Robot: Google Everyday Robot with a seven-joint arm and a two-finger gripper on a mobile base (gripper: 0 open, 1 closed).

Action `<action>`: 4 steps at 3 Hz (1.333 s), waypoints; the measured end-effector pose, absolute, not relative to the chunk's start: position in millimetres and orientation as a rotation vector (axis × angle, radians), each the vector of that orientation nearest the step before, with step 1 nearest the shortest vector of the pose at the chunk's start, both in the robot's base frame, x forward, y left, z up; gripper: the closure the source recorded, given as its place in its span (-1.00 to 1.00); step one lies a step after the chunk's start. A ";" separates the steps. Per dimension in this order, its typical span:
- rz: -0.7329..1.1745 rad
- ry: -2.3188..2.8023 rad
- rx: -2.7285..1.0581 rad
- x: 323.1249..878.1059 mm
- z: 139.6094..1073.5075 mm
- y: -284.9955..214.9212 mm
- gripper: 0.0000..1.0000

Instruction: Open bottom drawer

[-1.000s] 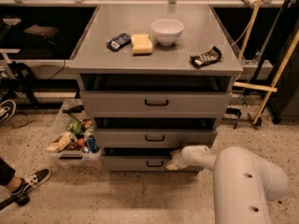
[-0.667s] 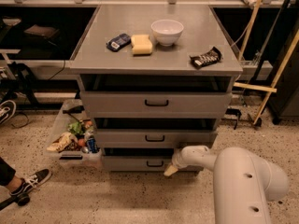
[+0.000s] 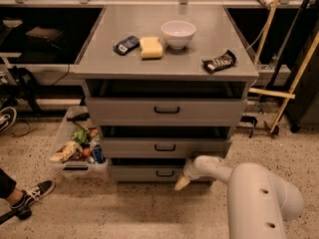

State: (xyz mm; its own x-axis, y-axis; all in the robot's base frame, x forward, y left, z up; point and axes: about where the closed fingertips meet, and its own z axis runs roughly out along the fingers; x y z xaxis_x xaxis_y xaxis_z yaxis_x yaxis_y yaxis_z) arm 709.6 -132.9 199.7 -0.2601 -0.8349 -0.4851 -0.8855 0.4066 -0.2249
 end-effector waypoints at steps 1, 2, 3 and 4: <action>0.212 2.137 -1.444 712.2 170.6 -135.0 -1.00; 0.176 2.124 -1.439 730.5 174.3 -153.4 -1.00; 0.176 2.124 -1.439 727.2 172.9 -153.2 -0.63; 0.176 2.124 -1.439 727.0 172.9 -153.2 -0.16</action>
Offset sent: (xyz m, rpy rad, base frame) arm 0.0022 -0.0017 -0.0253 0.0467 0.0338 0.0055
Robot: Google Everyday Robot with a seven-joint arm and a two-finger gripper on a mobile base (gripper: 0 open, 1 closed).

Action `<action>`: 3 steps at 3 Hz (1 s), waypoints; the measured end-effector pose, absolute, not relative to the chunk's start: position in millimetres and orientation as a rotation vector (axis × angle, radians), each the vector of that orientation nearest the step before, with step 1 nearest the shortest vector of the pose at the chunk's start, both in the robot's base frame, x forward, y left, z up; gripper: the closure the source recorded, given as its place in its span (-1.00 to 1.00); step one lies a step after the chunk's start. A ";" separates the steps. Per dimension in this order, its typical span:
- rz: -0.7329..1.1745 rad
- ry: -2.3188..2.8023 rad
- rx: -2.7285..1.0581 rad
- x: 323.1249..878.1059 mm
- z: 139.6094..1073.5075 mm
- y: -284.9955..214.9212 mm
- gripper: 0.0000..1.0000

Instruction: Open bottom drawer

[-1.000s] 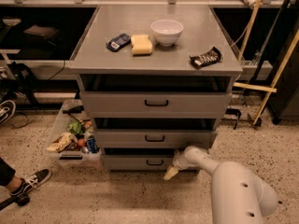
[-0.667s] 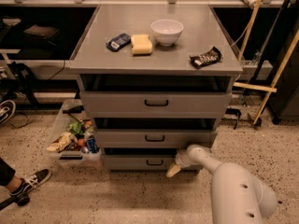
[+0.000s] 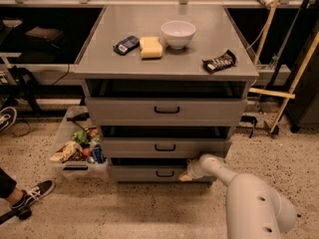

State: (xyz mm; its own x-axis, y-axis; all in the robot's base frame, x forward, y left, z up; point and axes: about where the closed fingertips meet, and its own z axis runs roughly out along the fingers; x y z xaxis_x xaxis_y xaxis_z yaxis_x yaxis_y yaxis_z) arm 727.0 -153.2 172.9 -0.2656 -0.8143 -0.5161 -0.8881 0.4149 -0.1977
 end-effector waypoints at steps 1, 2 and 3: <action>0.176 2.125 -1.439 727.0 172.9 -153.2 0.30; 0.176 2.124 -1.439 725.8 172.9 -153.7 0.77; 0.256 2.135 -1.422 705.1 172.4 -149.2 1.00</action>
Offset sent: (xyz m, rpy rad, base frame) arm -0.0112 -0.0070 0.0029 0.0494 0.0120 -0.0345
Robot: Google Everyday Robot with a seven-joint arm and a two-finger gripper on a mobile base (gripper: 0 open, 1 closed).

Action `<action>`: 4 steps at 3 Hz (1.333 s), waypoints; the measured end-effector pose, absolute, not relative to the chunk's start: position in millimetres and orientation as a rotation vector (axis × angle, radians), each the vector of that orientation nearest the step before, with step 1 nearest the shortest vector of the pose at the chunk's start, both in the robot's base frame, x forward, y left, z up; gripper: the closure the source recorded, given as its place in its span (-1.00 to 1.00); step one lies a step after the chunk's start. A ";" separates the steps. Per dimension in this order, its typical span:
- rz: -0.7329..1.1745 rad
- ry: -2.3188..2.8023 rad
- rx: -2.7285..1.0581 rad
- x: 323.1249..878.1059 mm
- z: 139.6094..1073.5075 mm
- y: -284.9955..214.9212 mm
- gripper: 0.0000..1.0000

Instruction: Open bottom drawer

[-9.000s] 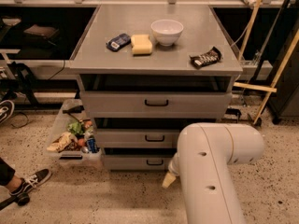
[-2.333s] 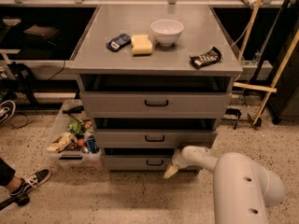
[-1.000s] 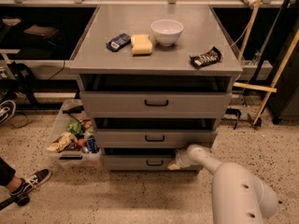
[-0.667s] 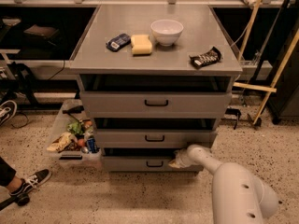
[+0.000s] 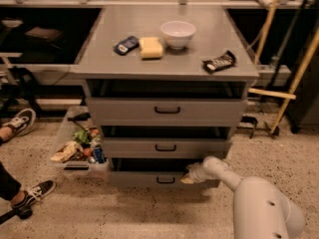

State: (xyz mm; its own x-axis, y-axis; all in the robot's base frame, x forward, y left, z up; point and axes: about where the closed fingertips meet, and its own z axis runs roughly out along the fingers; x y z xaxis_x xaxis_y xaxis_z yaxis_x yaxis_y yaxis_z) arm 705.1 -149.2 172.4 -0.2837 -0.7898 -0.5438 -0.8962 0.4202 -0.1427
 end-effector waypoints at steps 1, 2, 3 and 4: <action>0.284 2.150 -1.412 691.4 175.5 -152.4 1.00; 0.284 2.150 -1.412 691.3 175.4 -152.4 1.00; 0.286 2.148 -1.426 686.4 174.3 -151.5 1.00; 0.286 2.148 -1.426 686.6 176.6 -152.2 1.00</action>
Offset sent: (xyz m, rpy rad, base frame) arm -0.3080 -0.0535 0.0165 0.3000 0.4992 -0.1382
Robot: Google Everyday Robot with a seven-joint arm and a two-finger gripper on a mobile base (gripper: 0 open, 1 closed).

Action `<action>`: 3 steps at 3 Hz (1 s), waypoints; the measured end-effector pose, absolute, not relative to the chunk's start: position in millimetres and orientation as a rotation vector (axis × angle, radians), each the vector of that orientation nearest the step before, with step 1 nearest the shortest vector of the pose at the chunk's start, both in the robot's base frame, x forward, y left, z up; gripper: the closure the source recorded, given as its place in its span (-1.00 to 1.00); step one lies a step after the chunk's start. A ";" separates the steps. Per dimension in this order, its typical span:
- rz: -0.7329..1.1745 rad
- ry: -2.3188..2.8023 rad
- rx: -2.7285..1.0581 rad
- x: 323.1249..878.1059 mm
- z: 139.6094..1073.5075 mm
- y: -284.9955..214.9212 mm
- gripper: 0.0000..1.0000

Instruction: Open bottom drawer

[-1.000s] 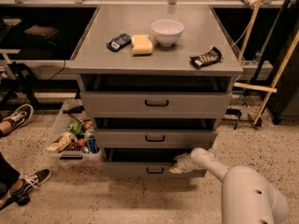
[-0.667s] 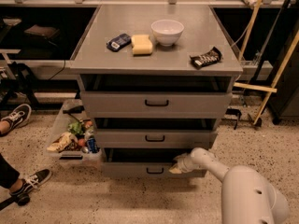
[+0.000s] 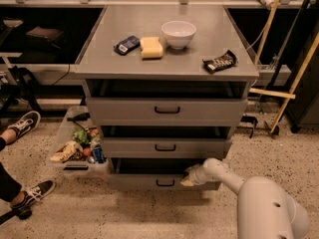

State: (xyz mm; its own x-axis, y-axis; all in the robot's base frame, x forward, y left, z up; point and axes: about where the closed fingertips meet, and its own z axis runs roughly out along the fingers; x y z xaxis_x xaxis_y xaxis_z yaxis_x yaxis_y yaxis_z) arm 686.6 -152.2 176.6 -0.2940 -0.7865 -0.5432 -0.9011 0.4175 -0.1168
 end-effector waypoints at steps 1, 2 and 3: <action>0.280 2.138 -1.423 661.6 169.9 -152.5 1.00; 0.279 2.136 -1.422 659.0 176.3 -153.0 1.00; 0.278 2.132 -1.412 635.2 169.9 -152.2 1.00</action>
Offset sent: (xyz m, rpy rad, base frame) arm -0.4244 0.0018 -0.1026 0.1019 -0.0982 -0.0948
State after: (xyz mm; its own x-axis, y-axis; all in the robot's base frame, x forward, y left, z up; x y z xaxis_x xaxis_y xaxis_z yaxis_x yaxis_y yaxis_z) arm 635.2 -152.2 169.9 -0.2875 -0.7798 -0.5561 -0.8964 0.4236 -0.1304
